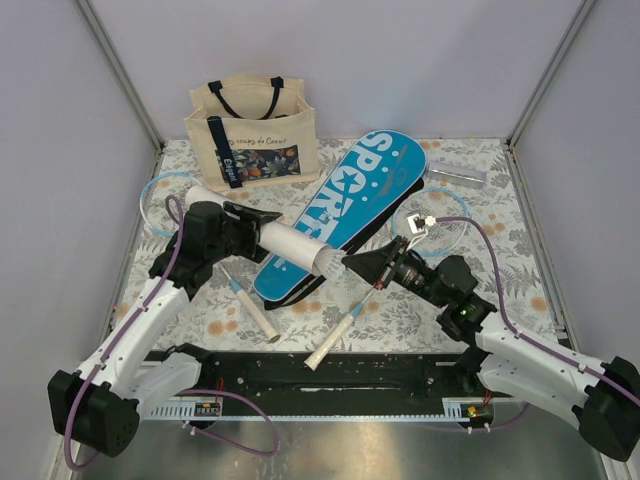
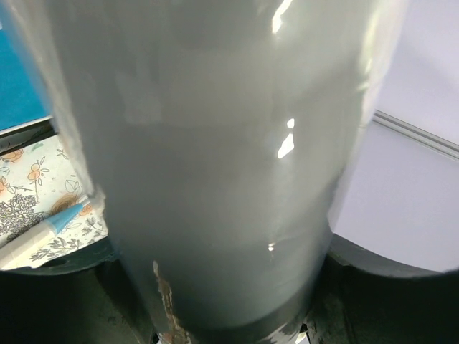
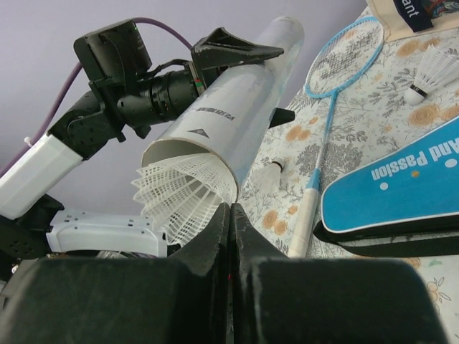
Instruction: Pack up the badminton gear
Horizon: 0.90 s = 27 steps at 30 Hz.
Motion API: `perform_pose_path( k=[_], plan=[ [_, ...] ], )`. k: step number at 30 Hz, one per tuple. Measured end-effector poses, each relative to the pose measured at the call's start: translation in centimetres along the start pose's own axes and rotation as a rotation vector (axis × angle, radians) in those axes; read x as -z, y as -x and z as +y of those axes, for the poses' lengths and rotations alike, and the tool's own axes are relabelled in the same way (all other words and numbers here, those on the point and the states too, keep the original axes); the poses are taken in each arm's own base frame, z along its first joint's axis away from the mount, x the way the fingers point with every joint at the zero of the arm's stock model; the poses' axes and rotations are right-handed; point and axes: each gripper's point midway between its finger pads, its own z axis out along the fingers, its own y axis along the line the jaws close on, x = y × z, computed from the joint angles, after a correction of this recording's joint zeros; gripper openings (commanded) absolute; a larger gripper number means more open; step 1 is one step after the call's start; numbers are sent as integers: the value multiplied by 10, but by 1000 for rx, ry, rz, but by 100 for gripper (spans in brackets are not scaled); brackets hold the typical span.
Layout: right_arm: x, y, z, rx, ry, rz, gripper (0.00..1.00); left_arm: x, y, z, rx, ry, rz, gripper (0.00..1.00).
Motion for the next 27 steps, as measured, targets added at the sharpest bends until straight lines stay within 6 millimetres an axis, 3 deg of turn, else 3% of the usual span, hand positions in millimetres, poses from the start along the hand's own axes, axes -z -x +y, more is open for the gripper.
perform_pose_path(
  k=[12, 16, 23, 27],
  plan=[
    [-34, -1, -2, 26, -88, -44, 1, 2, 7, 2, 29, 8, -35, 57],
    [-41, -3, -7, 37, -134, -60, 16, 2, 16, 2, 38, 11, -76, 57],
    [-40, -5, -16, 21, -210, -61, 57, 0, 18, 8, 43, 21, -93, 57],
    [-34, -7, -27, 26, -269, -54, 63, 4, 14, 9, 49, 14, -82, 57]
  ],
)
